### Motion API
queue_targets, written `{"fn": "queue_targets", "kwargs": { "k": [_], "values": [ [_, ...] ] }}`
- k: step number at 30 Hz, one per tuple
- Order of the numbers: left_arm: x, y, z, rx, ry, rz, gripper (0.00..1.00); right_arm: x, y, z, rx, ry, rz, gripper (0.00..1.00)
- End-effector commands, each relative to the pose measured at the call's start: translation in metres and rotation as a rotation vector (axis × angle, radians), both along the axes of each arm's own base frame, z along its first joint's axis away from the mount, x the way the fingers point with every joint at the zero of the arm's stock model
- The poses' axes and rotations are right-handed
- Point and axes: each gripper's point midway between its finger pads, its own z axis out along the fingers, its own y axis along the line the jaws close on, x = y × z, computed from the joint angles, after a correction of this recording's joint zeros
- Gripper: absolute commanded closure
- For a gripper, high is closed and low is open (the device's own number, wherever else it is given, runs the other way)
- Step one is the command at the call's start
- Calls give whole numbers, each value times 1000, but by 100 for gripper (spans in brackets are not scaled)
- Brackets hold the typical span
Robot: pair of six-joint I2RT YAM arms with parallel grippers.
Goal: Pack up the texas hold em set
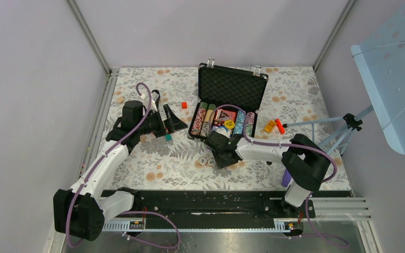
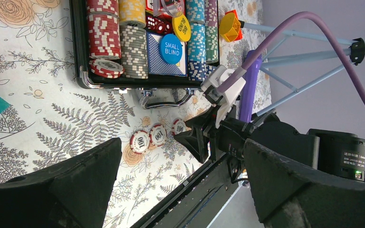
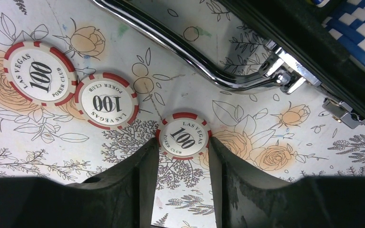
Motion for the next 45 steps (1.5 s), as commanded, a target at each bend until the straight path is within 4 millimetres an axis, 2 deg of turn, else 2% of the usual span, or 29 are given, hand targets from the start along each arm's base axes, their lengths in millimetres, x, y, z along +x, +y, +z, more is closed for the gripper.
{"fn": "queue_targets", "kwargs": {
  "k": [1, 14, 34, 38, 45],
  "values": [
    [3, -1, 2, -1, -33, -2, 2, -30, -31, -30, -139, 116, 34, 56],
    [3, -2, 2, -10, -21, 4, 2, -17, -11, -2, -22, 38, 61, 58],
    [-1, -12, 3, -11, -24, -31, 2, -7, -8, 23, -6, -19, 64, 55],
    [-1, -13, 5, -13, -28, -32, 2, -5, -9, 23, -8, -21, 62, 53],
    [0, -11, 3, 0, -27, -27, 3, 0, -7, 24, -10, -30, 55, 42]
  ]
}}
